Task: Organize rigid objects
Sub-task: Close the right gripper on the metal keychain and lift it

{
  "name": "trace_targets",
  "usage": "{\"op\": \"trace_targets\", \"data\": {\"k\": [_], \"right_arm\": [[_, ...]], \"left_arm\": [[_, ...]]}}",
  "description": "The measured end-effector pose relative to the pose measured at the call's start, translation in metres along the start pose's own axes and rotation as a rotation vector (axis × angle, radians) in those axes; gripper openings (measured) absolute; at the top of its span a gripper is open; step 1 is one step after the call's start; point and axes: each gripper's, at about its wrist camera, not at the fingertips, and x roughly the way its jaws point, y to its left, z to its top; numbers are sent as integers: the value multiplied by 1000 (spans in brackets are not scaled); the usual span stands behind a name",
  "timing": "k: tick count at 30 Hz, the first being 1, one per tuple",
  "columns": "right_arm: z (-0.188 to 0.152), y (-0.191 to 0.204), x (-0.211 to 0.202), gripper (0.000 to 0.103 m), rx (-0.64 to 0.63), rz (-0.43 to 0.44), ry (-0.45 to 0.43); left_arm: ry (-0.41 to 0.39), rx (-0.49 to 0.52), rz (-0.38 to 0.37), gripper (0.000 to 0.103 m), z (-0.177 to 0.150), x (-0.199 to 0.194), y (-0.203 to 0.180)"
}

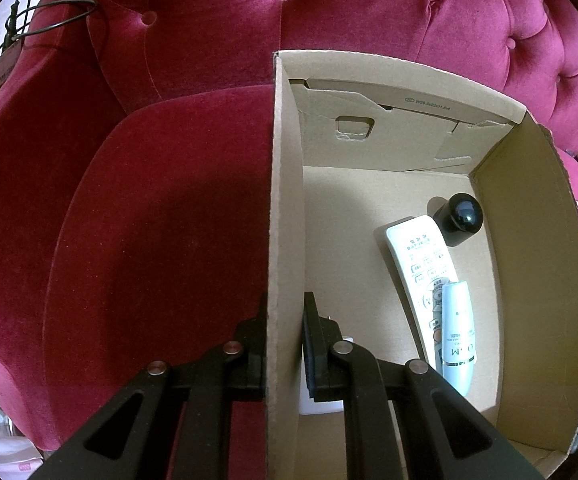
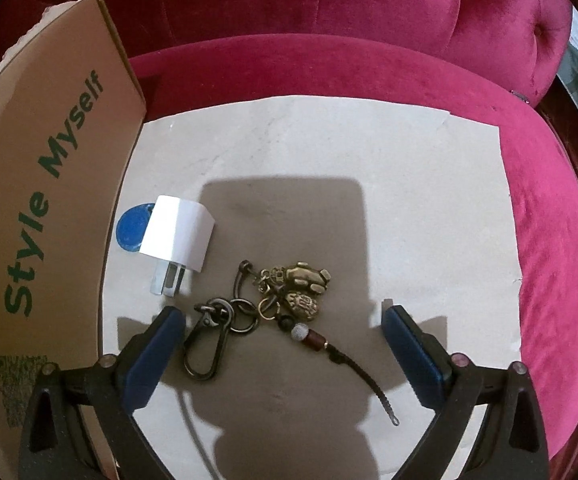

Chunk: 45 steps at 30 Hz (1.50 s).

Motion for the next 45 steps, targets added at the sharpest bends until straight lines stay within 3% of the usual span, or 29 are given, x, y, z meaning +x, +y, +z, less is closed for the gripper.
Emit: {"op": "trace_targets", "data": {"k": [5, 7, 9, 19, 45], "right_arm": [[-6, -9, -4, 71, 17, -2, -5], [-5, -13, -7, 47, 23, -5, -3], [-3, -13, -9, 34, 25, -2, 1], [6, -26, -19, 31, 73, 13, 21], [11, -24, -95, 31, 72, 7, -82]], "left_arm": [[0, 0, 0, 13, 0, 0, 0], [0, 0, 1, 13, 0, 0, 0], [0, -1, 0, 13, 0, 0, 0], [0, -1, -1, 13, 1, -1, -1], [-1, -3, -1, 13, 1, 0, 0]]}}
